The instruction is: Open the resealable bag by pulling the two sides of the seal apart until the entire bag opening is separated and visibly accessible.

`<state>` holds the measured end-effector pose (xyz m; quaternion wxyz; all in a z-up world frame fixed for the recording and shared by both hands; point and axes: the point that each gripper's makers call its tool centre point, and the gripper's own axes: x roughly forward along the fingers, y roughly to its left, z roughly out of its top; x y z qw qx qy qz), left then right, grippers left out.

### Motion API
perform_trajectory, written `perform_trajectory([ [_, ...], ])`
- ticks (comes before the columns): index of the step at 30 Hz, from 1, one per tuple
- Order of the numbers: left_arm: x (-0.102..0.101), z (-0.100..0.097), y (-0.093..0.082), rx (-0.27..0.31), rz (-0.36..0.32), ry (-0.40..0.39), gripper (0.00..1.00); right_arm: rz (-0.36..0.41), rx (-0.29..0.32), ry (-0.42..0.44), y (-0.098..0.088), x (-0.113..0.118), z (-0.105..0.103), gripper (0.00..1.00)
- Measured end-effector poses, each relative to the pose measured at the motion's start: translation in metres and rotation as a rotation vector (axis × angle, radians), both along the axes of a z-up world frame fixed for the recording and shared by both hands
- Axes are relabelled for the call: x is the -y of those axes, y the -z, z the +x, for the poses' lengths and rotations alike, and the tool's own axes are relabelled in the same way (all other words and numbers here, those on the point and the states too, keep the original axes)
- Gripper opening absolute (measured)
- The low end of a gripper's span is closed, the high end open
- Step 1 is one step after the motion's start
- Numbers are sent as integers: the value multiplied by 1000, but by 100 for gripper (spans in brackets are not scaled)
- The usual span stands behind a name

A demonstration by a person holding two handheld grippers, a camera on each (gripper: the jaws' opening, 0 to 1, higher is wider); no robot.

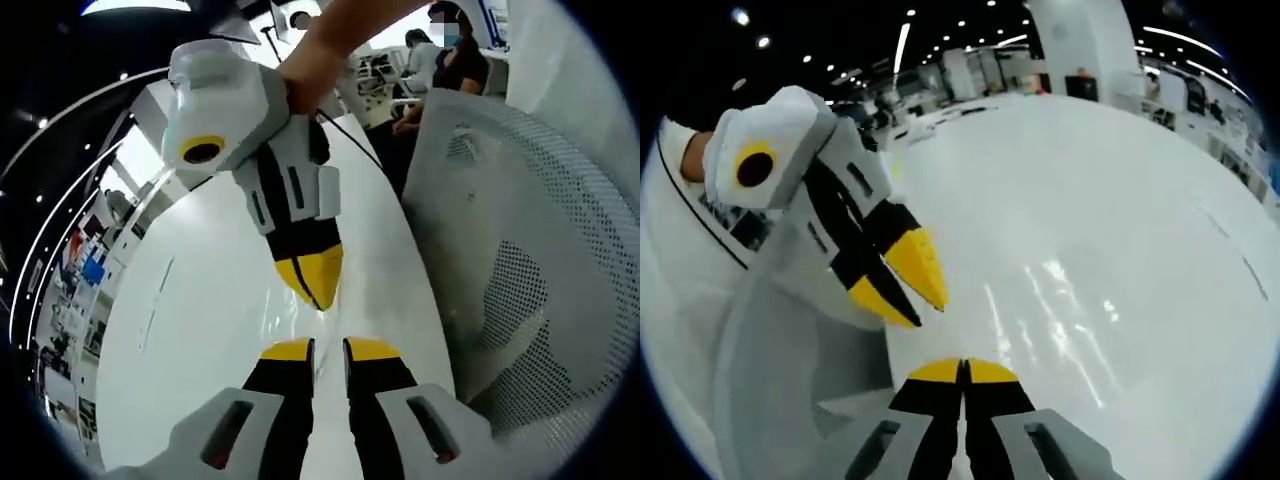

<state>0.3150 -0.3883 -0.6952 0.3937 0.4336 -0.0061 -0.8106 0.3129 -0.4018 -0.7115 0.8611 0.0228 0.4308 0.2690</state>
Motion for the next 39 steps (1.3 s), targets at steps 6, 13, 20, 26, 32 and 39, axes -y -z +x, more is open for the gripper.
perform_trajectory([
  [6, 2, 2, 6, 10, 18, -17, 11, -8, 29, -22, -4, -2, 3, 0],
  [13, -1, 13, 21, 46, 91, -63, 1, -32, 116, 21, -24, 4, 19, 0],
  [20, -1, 13, 19, 48, 111, -58, 0, -125, 208, 58, -34, 18, 33, 0],
  [26, -4, 11, 22, 61, 132, -28, 0, -175, 268, 125, -48, 29, 46, 0],
  [32, -1, 8, 21, 56, 133, -23, 0, -212, 320, 153, -59, 37, 50, 0],
  [39, -1, 10, 24, 53, 144, -57, 0, -221, 318, 158, -57, 40, 47, 0],
])
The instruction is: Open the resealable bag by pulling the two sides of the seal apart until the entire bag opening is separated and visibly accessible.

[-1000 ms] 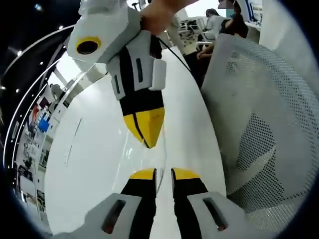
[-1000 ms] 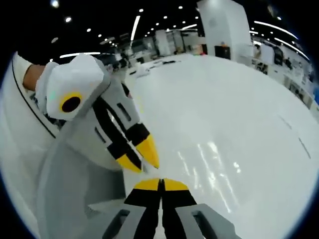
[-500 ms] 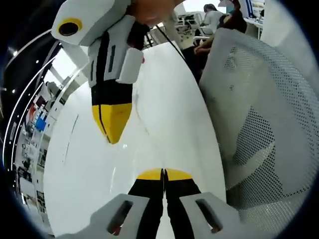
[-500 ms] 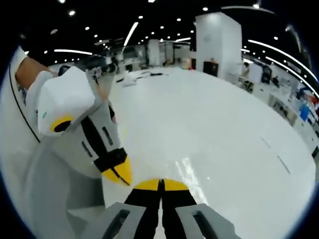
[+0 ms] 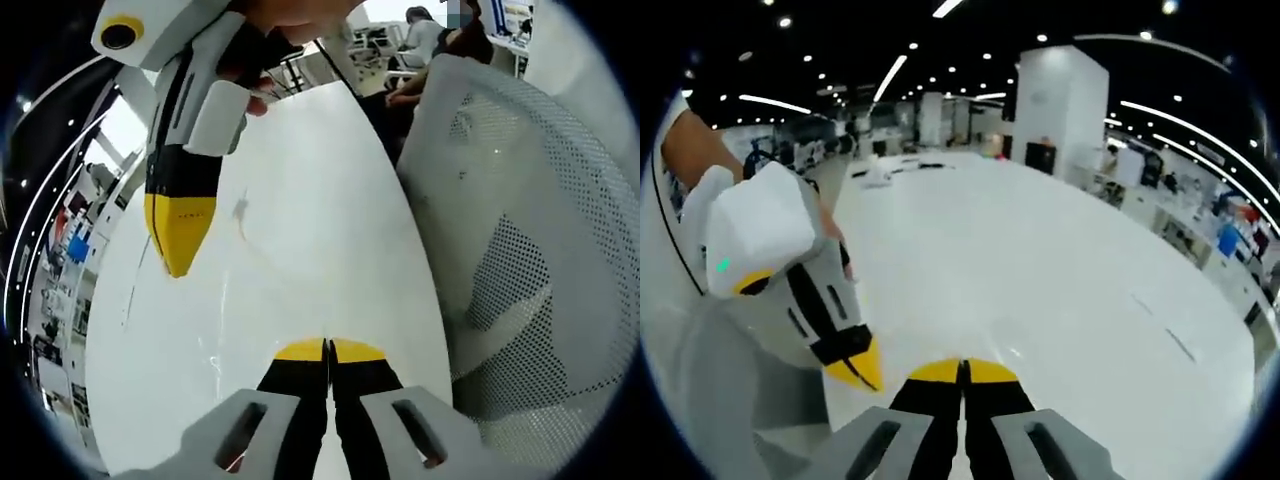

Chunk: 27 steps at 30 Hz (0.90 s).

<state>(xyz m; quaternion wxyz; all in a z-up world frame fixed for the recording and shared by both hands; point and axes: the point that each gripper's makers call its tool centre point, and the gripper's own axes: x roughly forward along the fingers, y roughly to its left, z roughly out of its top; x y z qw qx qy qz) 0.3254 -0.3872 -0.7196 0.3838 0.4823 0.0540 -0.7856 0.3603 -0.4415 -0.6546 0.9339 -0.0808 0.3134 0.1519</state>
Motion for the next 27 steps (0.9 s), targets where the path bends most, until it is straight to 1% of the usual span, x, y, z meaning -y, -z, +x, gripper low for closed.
perform_trajectory([
  [3, 0, 2, 2, -3, 3, -19, 0, 7, 3, 0, -1, -2, 0, 0],
  [6, -1, 0, 3, 1, 4, -12, 0, 0, 16, -1, -4, -3, 3, 0],
  [9, 1, -1, 0, 0, -8, -10, 0, -6, 28, 4, -8, -2, 5, 0],
  [12, 5, 3, -5, -9, -26, -38, 0, -12, 32, 8, -10, 1, 4, 0],
  [13, 7, 5, -8, -22, -37, -65, 0, -11, 36, 13, -11, 2, 4, 0],
  [15, 8, 7, -10, -25, -42, -76, 0, -11, 43, 16, -12, 2, 4, 0],
  [19, 9, 11, -11, -12, -54, -89, 0, -7, 59, 28, -13, 3, 5, 0],
  [23, 11, 16, -11, 2, -61, -97, 0, 5, 58, 40, -11, 3, 5, 0],
  [27, 14, 20, -12, 32, -84, -90, 0, 8, 54, 45, -10, 4, 5, 0],
])
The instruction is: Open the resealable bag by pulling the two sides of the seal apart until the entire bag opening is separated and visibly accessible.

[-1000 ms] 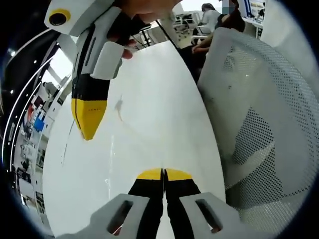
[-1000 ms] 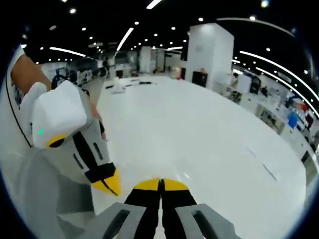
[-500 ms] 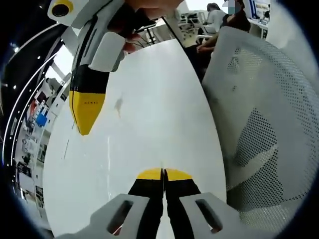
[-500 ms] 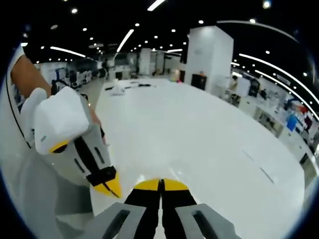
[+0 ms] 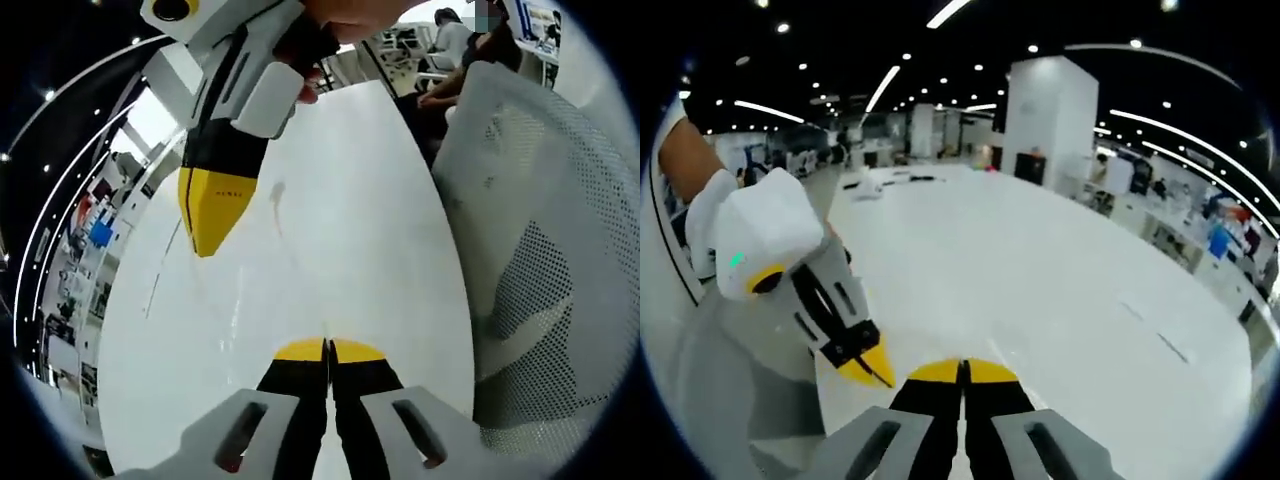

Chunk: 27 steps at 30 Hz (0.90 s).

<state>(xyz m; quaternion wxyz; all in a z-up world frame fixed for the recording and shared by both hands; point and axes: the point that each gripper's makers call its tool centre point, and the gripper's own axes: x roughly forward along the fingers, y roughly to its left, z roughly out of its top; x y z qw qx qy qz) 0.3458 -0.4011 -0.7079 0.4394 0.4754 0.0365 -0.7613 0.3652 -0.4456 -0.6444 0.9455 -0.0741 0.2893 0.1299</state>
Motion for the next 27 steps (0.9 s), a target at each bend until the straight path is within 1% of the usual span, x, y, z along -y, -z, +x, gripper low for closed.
perform_trajectory([
  [4, 2, 0, 0, -19, -4, -17, 0, -6, -10, -9, 4, 0, 0, 0],
  [5, 4, 1, -1, -20, -15, -23, 2, -20, -11, -17, 6, 0, 0, 0],
  [6, 7, 2, -3, -33, -27, -38, 2, -27, -14, -24, 8, 0, 0, 0],
  [8, 11, 4, -9, -76, -58, -80, 4, -50, -15, -46, 11, -2, -1, 0],
  [10, 13, 7, -15, -106, -81, -111, 7, -65, -18, -50, 13, -1, -2, 0],
  [11, 14, 8, -18, -133, -90, -132, 9, -67, -21, -52, 15, 0, -2, 0],
  [12, 14, 8, -20, -157, -93, -152, 9, -71, -23, -53, 16, 1, -2, 0],
  [14, 12, 11, -23, -187, -90, -186, 10, -78, -27, -54, 19, 3, -1, 0],
  [18, 8, 15, -27, -203, -99, -211, 20, -96, -40, -52, 26, 6, 0, 0],
  [22, 2, 19, -29, -206, -107, -222, 22, -115, -46, -59, 33, 8, 0, 0],
  [27, -13, 30, -29, -213, -114, -263, 23, -212, -41, -100, 46, 14, 1, 0],
])
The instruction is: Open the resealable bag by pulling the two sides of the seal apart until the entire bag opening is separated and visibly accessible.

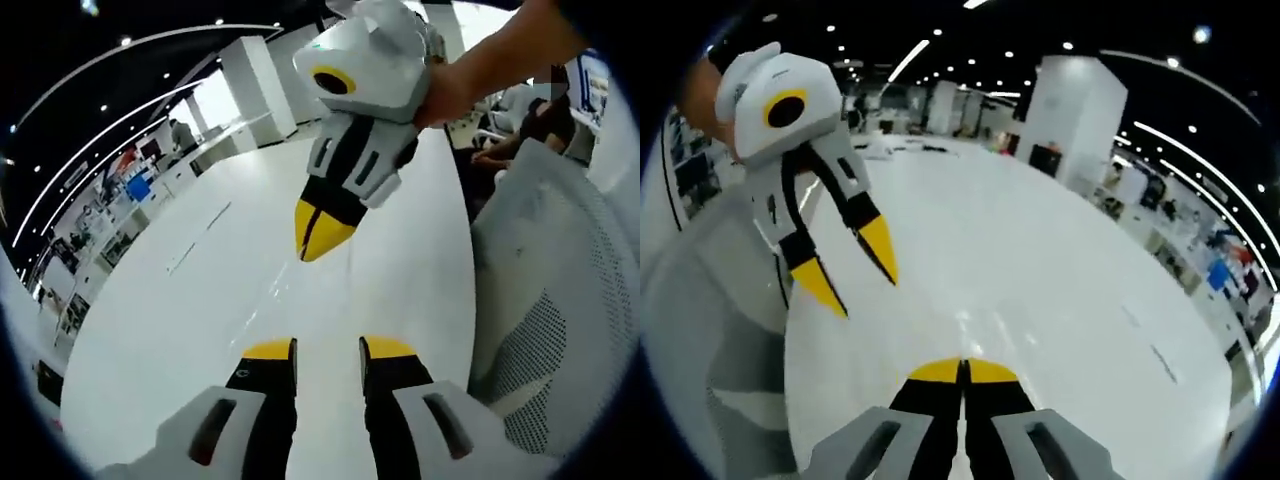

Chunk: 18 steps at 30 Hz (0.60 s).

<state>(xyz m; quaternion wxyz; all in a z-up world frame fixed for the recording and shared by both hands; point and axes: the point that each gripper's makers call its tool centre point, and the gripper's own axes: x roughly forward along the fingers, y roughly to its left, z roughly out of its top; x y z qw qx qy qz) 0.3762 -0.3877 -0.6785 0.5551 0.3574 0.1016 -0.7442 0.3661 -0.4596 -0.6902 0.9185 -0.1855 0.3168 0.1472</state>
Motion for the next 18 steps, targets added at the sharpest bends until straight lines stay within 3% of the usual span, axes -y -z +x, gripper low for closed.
perform_trajectory([
  [14, -37, 18, 13, -38, 25, -100, 23, -117, -29, -31, 24, 21, 16, 0],
  [18, -40, 19, 15, -43, 29, -110, 23, -114, -48, -4, 30, 29, 20, 0],
])
